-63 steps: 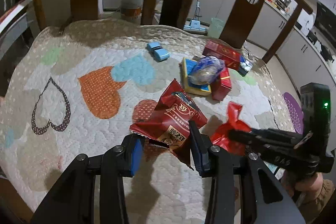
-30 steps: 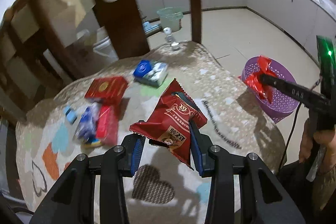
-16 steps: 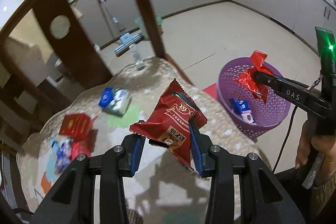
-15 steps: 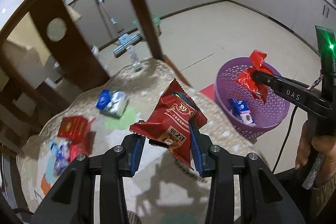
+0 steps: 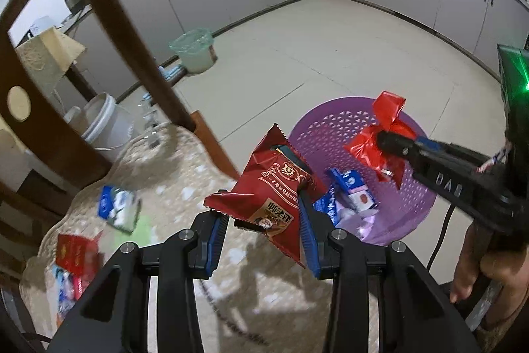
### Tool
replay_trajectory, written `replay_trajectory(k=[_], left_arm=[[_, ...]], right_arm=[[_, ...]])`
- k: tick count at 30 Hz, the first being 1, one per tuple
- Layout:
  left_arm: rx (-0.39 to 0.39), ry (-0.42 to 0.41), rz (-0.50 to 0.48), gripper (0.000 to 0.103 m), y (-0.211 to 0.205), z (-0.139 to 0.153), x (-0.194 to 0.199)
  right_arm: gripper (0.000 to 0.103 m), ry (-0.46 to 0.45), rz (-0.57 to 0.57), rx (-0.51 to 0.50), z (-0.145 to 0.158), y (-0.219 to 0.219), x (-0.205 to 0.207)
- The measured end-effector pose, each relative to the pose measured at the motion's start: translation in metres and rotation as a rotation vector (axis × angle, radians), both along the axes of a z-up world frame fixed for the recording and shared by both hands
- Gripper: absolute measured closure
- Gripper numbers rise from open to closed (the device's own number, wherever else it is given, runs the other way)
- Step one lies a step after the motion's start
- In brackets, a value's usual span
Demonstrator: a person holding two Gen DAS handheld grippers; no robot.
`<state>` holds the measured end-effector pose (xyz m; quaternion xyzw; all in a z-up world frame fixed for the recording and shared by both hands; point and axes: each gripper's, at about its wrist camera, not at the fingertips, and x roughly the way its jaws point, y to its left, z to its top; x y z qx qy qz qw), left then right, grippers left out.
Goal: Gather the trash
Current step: 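Carry both red wrappers to the purple basket and release them inside, then return the left tool to the bed and grasp the blue Vinda tissue pack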
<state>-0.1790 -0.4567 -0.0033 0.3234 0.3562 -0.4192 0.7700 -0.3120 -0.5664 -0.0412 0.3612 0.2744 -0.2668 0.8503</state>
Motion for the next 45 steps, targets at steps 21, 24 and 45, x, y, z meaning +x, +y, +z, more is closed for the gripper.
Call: replay_trajectory(k=[21, 24, 45], left_arm=[[-0.063, 0.099, 0.016, 0.038, -0.027, -0.008, 0.003], [-0.069, 0.110, 0.030, 0.038, -0.021, -0.005, 0.003], [-0.037, 0.098, 0.216, 0.038, 0.124, 0.001, 0.019]], right_arm=[[0.053, 0.003, -0.103, 0.033, -0.003, -0.015, -0.012], [0.052, 0.002, -0.109, 0.035, -0.003, -0.016, -0.011], [0.046, -0.004, -0.034, -0.018, 0.011, 0.015, 0.020]])
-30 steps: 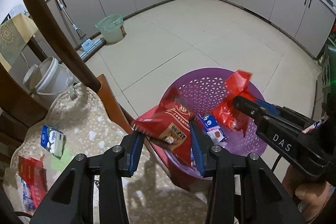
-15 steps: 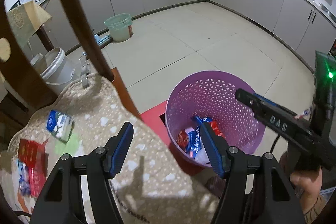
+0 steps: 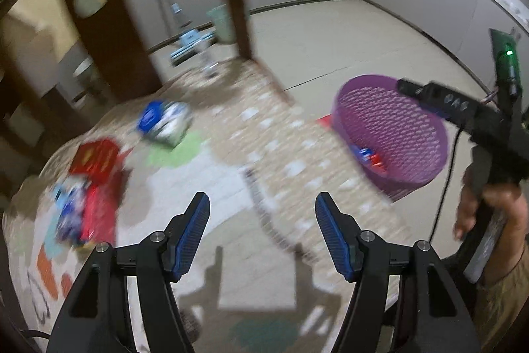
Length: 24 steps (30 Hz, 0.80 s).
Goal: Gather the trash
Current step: 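Return the left tool to the bed and grasp the blue Vinda tissue pack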
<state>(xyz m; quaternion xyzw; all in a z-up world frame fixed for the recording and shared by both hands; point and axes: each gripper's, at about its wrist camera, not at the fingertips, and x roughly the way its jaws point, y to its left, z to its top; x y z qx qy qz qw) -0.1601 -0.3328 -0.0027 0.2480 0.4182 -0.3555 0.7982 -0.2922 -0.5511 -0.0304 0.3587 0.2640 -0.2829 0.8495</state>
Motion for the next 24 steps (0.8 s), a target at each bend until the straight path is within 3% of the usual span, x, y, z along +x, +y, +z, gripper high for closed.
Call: replay_trajectory(k=[5, 15, 20, 24], left_arm=[[-0.014, 0.055, 0.166, 0.038, 0.066, -0.002, 0.034], [-0.033, 0.016, 0.485, 0.038, 0.173, 0.002, 0.122], [-0.084, 0.042, 0.490, 0.038, 0.179, -0.002, 0.163], [-0.059, 0.074, 0.436, 0.038, 0.160, -0.016, 0.183]], right_arm=[[0.044, 0.016, 0.059, -0.036, 0.004, 0.022, 0.020], [0.041, 0.067, 0.172, -0.098, 0.000, 0.057, 0.053], [0.041, 0.086, 0.197, -0.101, -0.003, 0.064, 0.062], [0.040, 0.094, 0.219, -0.113, -0.004, 0.070, 0.069]])
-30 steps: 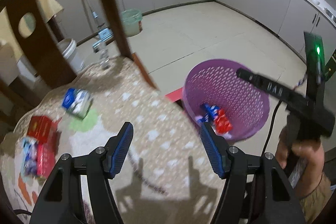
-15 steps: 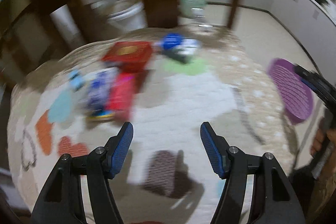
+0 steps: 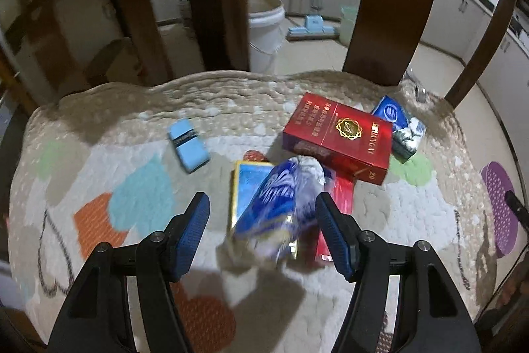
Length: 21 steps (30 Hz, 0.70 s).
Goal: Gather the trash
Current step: 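Return the left tool to the bed and grasp the blue Vinda tissue pack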
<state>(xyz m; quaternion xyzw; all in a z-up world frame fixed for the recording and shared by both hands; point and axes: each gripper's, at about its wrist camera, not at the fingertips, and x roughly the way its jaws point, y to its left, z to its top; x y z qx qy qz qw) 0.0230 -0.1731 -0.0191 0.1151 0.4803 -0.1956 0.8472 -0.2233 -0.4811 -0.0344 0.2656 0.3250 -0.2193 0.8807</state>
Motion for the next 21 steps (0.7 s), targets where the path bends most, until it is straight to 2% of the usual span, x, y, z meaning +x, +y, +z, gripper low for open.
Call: replay_trajectory(k=[3, 4, 5, 8, 10, 14, 18, 21], left_arm=[[0.014, 0.036, -0.025, 0.041, -0.008, -0.012, 0.010], [-0.003, 0.056, -0.026, 0.068, -0.006, -0.014, 0.010], [-0.002, 0.086, -0.022, 0.080, -0.006, -0.016, 0.009], [-0.013, 0.071, -0.023, 0.080, -0.002, -0.014, -0.002], [-0.050, 0.072, -0.019, 0.080, 0.006, -0.010, -0.010], [-0.109, 0.010, 0.014, 0.080, 0.025, 0.008, -0.021], [-0.166, -0.041, 0.007, 0.080, 0.043, 0.019, -0.023], [-0.165, -0.089, 0.008, 0.080, 0.057, 0.018, -0.022]], right_arm=[[0.040, 0.005, 0.019, -0.014, 0.000, 0.006, 0.006], [0.040, 0.009, 0.025, -0.017, 0.000, 0.008, 0.008], [0.040, 0.010, 0.029, -0.019, 0.000, 0.010, 0.009], [0.040, 0.023, 0.042, -0.030, -0.002, 0.016, 0.014], [0.040, 0.030, 0.046, -0.034, -0.005, 0.019, 0.016], [0.040, 0.039, 0.041, -0.058, -0.010, 0.029, 0.014], [0.041, 0.083, 0.037, -0.168, -0.008, 0.056, 0.009], [0.040, 0.106, 0.090, -0.130, -0.005, 0.077, 0.014]])
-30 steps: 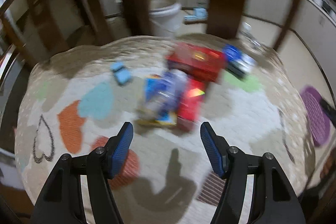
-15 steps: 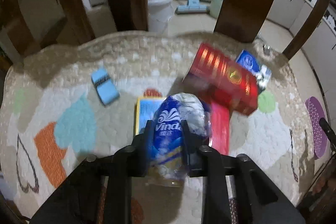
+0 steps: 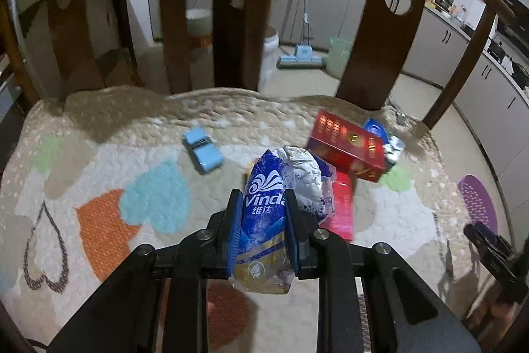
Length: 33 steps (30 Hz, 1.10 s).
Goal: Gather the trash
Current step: 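Return the left tool to the bed and grasp the blue Vinda tissue pack, then lower the right tool onto the long red carton and close on it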
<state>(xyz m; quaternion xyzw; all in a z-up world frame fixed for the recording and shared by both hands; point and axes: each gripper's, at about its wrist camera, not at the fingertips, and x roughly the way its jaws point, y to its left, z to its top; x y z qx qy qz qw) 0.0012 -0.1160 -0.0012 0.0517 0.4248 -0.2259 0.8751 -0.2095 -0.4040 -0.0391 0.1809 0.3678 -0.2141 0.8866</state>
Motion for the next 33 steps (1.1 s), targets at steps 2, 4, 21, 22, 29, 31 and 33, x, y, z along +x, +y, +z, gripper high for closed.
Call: replay_trajectory(k=[2, 4, 21, 22, 29, 31, 33], left_arm=[[-0.004, 0.001, 0.004, 0.080, 0.010, -0.006, 0.002], [-0.017, 0.013, 0.012, 0.080, 0.022, -0.013, 0.003], [-0.017, -0.018, 0.026, 0.079, 0.060, -0.034, -0.003], [-0.018, -0.014, 0.024, 0.079, 0.059, -0.035, -0.003], [-0.034, -0.017, 0.024, 0.079, 0.061, -0.032, -0.006], [-0.042, -0.016, 0.029, 0.079, 0.062, -0.031, -0.006], [-0.050, -0.015, 0.033, 0.079, 0.063, -0.031, -0.006]], right_arm=[[0.040, 0.012, 0.068, 0.044, 0.003, 0.023, 0.010], [0.039, 0.022, 0.139, 0.074, 0.007, 0.043, 0.027], [0.035, 0.180, 0.283, 0.223, 0.003, 0.139, 0.203], [0.037, 0.192, 0.274, 0.216, 0.001, 0.139, 0.205], [0.076, 0.195, 0.300, 0.254, 0.001, 0.138, 0.195], [0.076, 0.180, 0.314, 0.273, 0.007, 0.138, 0.184], [0.076, 0.164, 0.320, 0.289, 0.012, 0.136, 0.171]])
